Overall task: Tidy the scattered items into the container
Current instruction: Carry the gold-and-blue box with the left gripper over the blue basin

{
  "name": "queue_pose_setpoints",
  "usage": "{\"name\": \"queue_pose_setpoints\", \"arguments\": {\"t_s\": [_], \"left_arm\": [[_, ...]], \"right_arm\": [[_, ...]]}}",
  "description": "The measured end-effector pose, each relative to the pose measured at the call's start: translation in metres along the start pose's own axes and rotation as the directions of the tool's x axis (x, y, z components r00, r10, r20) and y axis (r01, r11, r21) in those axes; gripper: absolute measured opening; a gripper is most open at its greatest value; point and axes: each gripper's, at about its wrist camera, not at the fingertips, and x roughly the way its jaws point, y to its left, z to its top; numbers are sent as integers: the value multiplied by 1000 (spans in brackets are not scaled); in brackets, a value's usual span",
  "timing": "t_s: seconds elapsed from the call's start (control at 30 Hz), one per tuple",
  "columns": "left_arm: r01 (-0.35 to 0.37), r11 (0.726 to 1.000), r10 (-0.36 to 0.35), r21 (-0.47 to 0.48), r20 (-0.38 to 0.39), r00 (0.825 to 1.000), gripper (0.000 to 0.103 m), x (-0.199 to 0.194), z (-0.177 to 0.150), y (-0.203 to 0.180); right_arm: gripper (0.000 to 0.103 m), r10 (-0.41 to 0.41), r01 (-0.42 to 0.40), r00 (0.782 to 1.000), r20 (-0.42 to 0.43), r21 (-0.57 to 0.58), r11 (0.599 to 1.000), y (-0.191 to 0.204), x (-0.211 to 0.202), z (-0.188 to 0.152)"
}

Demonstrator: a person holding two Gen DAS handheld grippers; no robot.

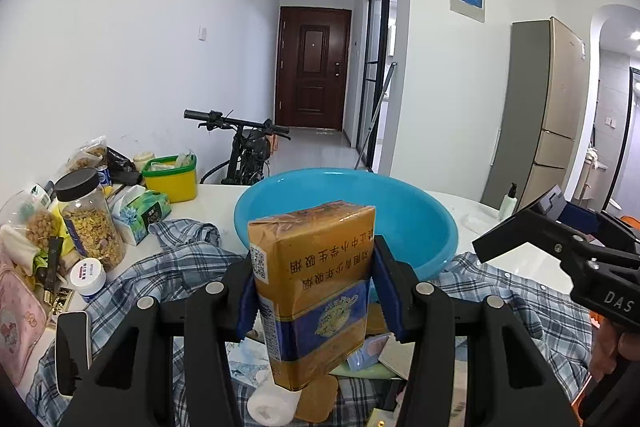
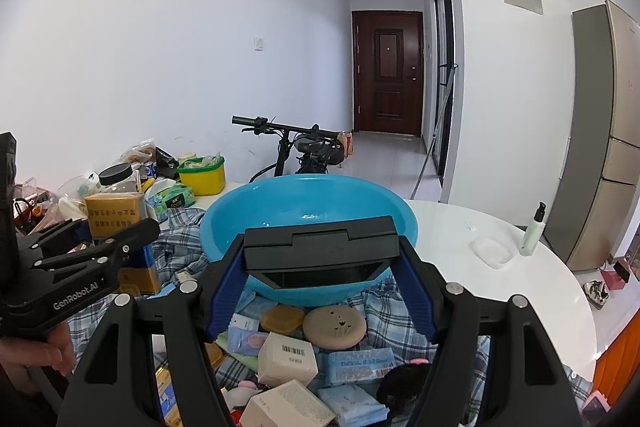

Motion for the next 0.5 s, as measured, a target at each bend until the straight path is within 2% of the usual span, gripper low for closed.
{"name": "queue_pose_setpoints", "arguments": {"t_s": [0.2,0.33,0.5], "left_arm": [[-20,1000,20,1,-8,1000,52,22,3,6],[14,1000,-14,-8,-8,1000,52,34,5,11],[26,1000,-26,-4,-16,1000,52,52,12,13]], "right_arm": [[69,4,-4,1000,-4,15,1000,-3,15,5],[69,-3,4,1000,-6,17,1000,-6,28,9],[69,-17,17,1000,-3,17,1000,-11,44,16]]}}
